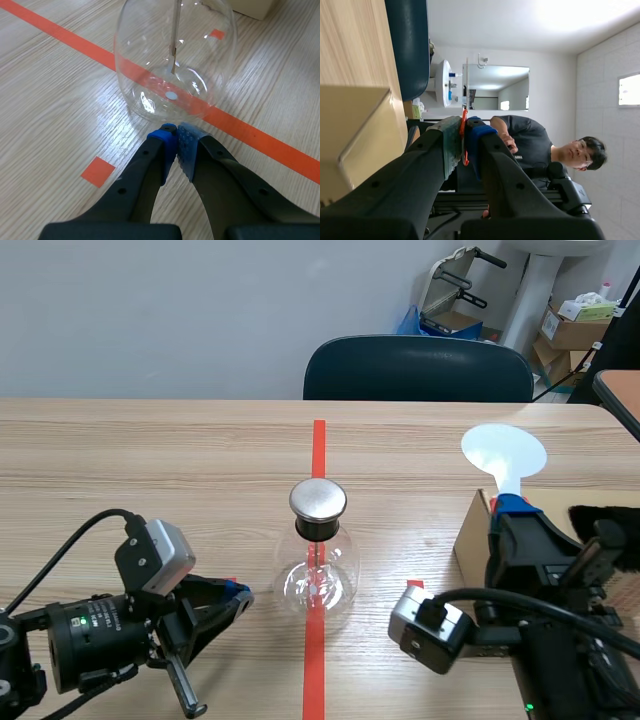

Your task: Do the electroscope experiment

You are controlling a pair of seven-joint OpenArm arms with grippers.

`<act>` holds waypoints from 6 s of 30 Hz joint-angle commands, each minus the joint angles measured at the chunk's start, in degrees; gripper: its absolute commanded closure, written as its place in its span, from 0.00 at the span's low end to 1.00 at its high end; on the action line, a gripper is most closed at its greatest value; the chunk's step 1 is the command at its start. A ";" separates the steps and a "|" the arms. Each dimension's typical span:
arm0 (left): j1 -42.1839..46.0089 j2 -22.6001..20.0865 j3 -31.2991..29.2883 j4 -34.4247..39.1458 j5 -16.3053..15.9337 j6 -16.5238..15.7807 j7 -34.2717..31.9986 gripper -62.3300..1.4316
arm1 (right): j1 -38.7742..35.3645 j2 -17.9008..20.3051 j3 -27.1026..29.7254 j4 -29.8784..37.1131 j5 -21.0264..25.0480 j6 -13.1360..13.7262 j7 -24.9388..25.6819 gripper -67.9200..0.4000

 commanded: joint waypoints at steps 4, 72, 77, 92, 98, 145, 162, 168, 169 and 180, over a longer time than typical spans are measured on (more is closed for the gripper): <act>3.06 -5.44 0.09 7.69 -2.16 -0.04 -2.82 0.89 | -3.69 0.13 5.90 0.85 0.42 -3.26 5.64 0.98; 24.11 -32.94 -3.19 44.98 -4.87 10.64 -9.18 0.31 | -2.43 -6.34 49.79 -24.17 29.31 -3.26 77.59 0.97; 24.11 -32.96 -3.19 44.98 -4.85 10.62 -9.18 0.31 | -2.60 -6.08 49.79 -24.17 27.76 -3.13 77.29 0.97; 24.09 -32.94 -3.19 44.98 -4.83 10.64 -9.20 0.31 | -2.62 -6.23 49.79 -24.24 30.21 -3.21 82.71 0.97; 24.09 -32.94 -3.19 44.98 -4.83 10.64 -9.18 0.31 | -2.58 -6.05 49.79 -24.24 28.06 -3.17 69.09 0.97; 24.09 -32.94 -3.19 44.98 -4.46 10.67 -9.16 0.31 | -3.02 -9.22 49.79 -24.24 26.01 -3.26 66.79 0.97; 24.09 -32.94 -3.19 44.98 -4.46 10.69 -9.14 0.31 | -2.84 -9.22 49.79 -24.24 24.72 -3.26 76.04 0.97; 24.09 -32.94 -3.19 44.98 -4.46 10.69 -9.11 0.31 | -3.06 -9.27 49.79 -24.24 24.98 -3.26 67.84 0.97; 24.09 -32.94 -3.19 44.98 -4.46 10.69 -9.14 0.31 | -3.06 -9.27 49.79 -24.24 24.98 -3.26 65.59 0.97; 24.09 -32.94 -3.19 44.98 -4.46 10.69 -9.14 0.31 | -3.08 -9.25 49.79 -24.24 25.03 -2.95 78.77 0.97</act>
